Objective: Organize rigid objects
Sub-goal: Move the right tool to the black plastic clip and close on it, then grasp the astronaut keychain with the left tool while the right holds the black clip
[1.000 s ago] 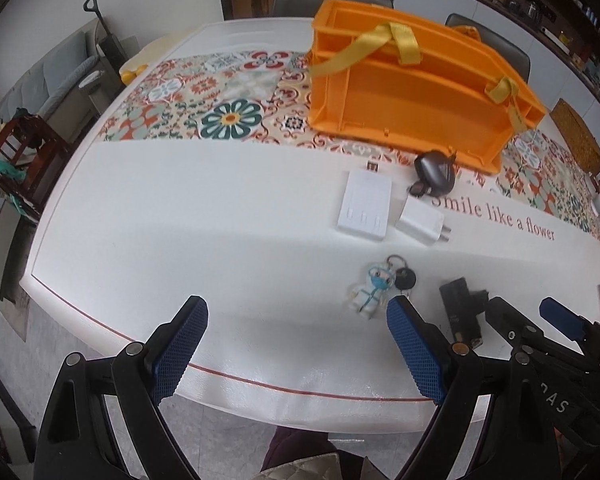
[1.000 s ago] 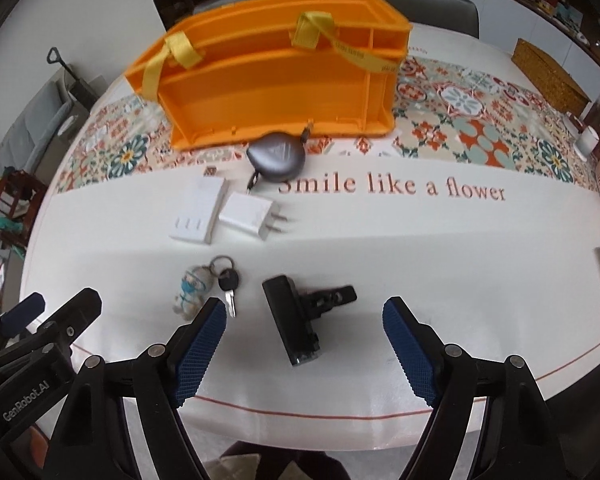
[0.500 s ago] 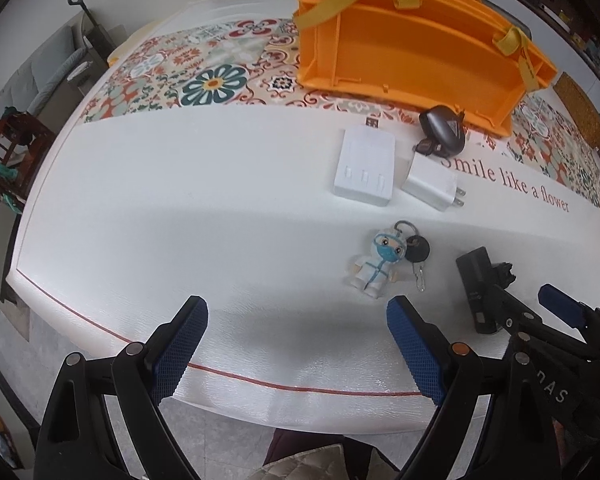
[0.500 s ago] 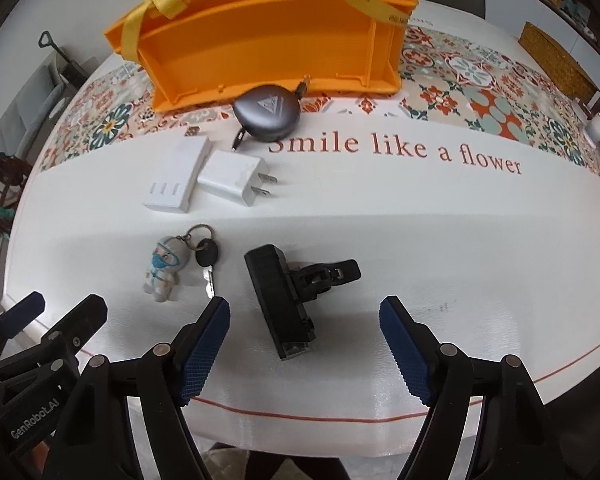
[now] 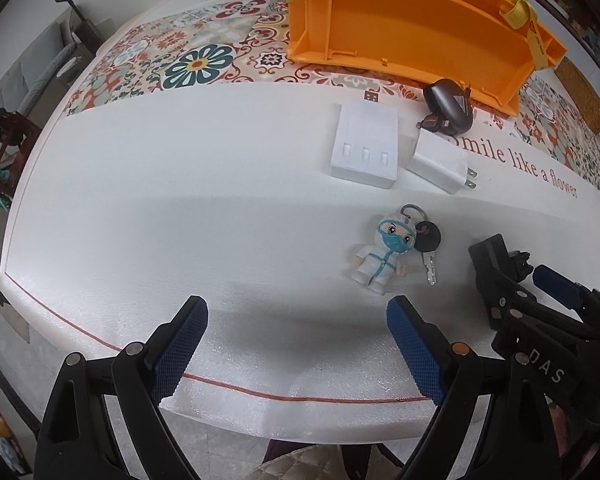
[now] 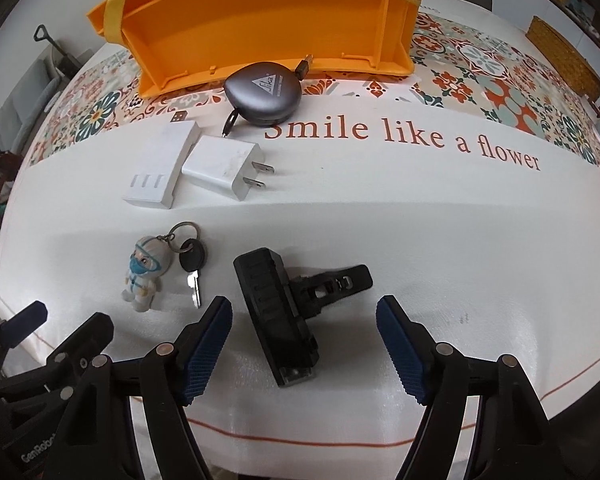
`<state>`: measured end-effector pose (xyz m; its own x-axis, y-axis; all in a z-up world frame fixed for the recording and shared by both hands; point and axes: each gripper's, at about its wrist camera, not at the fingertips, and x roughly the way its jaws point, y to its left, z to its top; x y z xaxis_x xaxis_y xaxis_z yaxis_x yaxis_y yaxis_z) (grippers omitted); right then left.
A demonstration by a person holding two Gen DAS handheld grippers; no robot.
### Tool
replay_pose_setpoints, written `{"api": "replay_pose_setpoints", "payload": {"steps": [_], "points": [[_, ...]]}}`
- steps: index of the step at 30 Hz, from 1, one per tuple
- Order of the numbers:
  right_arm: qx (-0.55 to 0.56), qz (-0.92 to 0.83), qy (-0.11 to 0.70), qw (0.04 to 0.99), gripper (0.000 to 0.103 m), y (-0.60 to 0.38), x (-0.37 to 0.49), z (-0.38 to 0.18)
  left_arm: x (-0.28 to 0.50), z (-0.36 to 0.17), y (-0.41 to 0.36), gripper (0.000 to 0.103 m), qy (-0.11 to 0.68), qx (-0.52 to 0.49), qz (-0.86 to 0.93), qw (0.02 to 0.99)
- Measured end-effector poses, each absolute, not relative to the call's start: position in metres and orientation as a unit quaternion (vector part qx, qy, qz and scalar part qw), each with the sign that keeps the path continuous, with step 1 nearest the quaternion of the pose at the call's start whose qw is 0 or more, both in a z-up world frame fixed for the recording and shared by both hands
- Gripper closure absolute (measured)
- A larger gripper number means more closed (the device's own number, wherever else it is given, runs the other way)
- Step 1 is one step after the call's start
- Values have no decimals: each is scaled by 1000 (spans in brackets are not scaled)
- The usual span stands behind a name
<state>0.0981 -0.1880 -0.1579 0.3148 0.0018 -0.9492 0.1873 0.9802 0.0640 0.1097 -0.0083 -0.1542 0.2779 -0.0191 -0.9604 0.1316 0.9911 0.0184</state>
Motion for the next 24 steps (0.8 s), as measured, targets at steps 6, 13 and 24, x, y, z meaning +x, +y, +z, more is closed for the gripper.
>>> {"api": "replay_pose_setpoints", "payload": {"steps": [6,13,24], "points": [[80,-55,585,805,34,-186,104,-163,114,-157,-10,11,601,50,-50,796],[87,-56,587,803,44,-187,105,-167,116,-157,-9,11,594,44,-62,801],[86,-55,575,812,57,-187,102,-162,116,-158,-15,11,589,57,-76,803]]}}
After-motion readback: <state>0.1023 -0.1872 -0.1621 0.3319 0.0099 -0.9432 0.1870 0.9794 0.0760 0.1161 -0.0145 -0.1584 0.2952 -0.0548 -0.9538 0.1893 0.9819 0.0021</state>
